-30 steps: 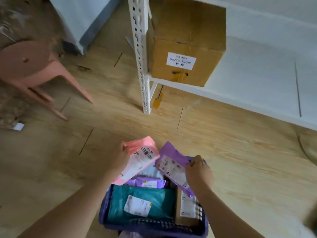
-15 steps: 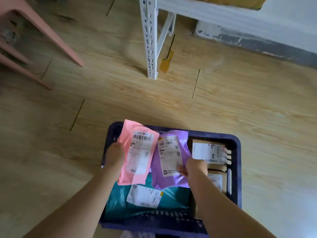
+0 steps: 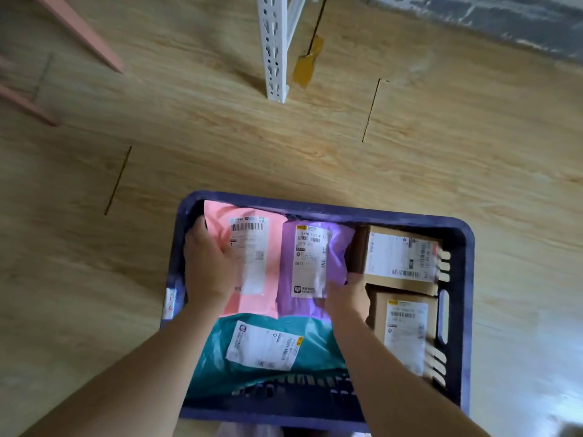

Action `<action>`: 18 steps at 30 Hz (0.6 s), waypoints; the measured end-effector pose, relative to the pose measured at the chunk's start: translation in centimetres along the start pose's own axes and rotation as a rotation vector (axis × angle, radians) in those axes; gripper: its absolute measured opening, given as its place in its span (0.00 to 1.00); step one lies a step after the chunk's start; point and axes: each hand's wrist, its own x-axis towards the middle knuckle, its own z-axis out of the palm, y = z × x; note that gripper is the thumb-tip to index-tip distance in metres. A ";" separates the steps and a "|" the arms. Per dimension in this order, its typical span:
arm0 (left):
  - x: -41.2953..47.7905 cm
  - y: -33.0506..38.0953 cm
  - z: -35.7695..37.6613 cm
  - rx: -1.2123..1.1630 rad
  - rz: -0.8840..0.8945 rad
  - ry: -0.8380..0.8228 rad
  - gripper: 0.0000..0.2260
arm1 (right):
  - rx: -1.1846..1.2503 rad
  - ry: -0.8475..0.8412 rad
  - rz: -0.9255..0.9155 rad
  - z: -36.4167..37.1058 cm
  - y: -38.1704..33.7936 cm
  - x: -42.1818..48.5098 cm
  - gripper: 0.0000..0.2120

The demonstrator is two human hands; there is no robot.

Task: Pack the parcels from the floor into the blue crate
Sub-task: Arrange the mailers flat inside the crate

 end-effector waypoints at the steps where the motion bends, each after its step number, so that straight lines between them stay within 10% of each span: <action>1: -0.9 0.2 -0.2 0.091 0.190 0.057 0.22 | -0.194 0.066 -0.151 -0.1 0.4 -0.8 0.12; 5: -2.6 0.2 -0.2 0.392 0.728 -0.073 0.20 | -0.546 0.140 -0.558 -1.2 0.7 -3.4 0.28; 11: -1.6 -2.2 1.2 0.617 0.594 -0.637 0.42 | -1.049 -0.252 -0.788 0.8 -0.4 -1.8 0.46; 18: 0.2 -3.6 3.1 0.609 0.701 -0.547 0.62 | -1.223 -0.208 -0.850 3.6 -0.9 1.9 0.44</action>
